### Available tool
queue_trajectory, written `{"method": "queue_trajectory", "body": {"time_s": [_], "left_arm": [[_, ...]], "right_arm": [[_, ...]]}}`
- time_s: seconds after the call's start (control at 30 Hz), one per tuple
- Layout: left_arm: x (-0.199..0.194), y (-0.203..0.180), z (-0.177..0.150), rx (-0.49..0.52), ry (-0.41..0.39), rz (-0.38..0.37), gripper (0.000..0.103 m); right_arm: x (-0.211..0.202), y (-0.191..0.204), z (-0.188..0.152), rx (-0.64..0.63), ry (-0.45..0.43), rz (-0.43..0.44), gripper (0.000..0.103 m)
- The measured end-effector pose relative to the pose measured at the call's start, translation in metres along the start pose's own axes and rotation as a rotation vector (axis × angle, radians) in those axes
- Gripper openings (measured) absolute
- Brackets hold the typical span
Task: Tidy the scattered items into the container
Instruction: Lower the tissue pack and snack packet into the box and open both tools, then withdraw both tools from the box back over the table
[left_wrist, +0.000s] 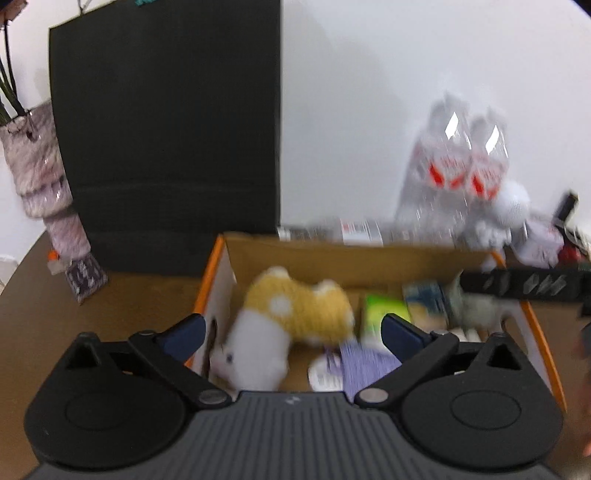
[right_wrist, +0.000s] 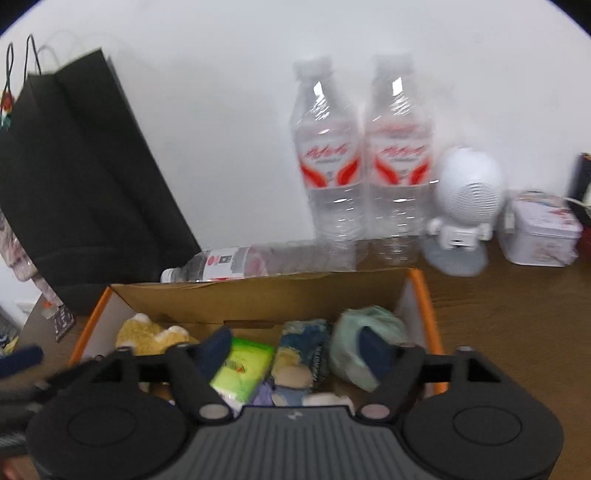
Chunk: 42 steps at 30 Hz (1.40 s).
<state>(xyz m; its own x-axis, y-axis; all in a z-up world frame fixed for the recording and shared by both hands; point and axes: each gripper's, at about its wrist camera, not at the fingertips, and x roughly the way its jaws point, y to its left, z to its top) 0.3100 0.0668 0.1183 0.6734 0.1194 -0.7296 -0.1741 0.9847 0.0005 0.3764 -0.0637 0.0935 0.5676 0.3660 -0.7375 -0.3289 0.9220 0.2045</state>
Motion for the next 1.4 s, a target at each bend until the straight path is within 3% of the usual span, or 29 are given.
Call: {"method": "queue_trajectory", "body": {"time_s": [0.13,0.23,0.37,0.57,0.67,0.87,1.0,1.17,1.4], "left_arm": [[-0.006,-0.006,-0.016,0.03,0.115,0.137,0.103],[-0.019,-0.004,-0.03,0.021,0.18,0.11,0.103],[-0.047,-0.006,-0.047,0.03,0.195,0.075,0.103],[-0.098,-0.015,-0.086,0.036,0.139,0.069,0.103],[-0.13,-0.015,-0.117,0.022,0.047,0.062,0.103],[-0.182,-0.011,-0.202,0.039,-0.15,0.011,0.103],[-0.195,-0.008,-0.273,0.073,-0.282,0.005,0.103],[-0.189,-0.007,-0.306,0.067,-0.274,0.002,0.103],[-0.17,-0.01,-0.313,0.072,-0.205,-0.001,0.103]], "right_arm": [[-0.03,0.002,-0.013,-0.064,0.105,-0.08,0.089],[-0.047,-0.003,-0.034,-0.098,0.16,-0.134,0.09],[-0.074,-0.017,-0.06,-0.048,0.183,-0.157,0.09],[-0.127,-0.016,-0.102,-0.011,0.168,-0.059,0.09],[-0.157,-0.015,-0.129,-0.014,0.131,-0.039,0.09],[-0.207,-0.012,-0.207,-0.042,-0.016,-0.049,0.091],[-0.229,-0.014,-0.274,-0.074,-0.185,-0.089,0.095],[-0.228,-0.01,-0.333,-0.156,-0.281,-0.143,0.096],[-0.202,-0.008,-0.348,-0.172,-0.224,-0.143,0.098]]}}
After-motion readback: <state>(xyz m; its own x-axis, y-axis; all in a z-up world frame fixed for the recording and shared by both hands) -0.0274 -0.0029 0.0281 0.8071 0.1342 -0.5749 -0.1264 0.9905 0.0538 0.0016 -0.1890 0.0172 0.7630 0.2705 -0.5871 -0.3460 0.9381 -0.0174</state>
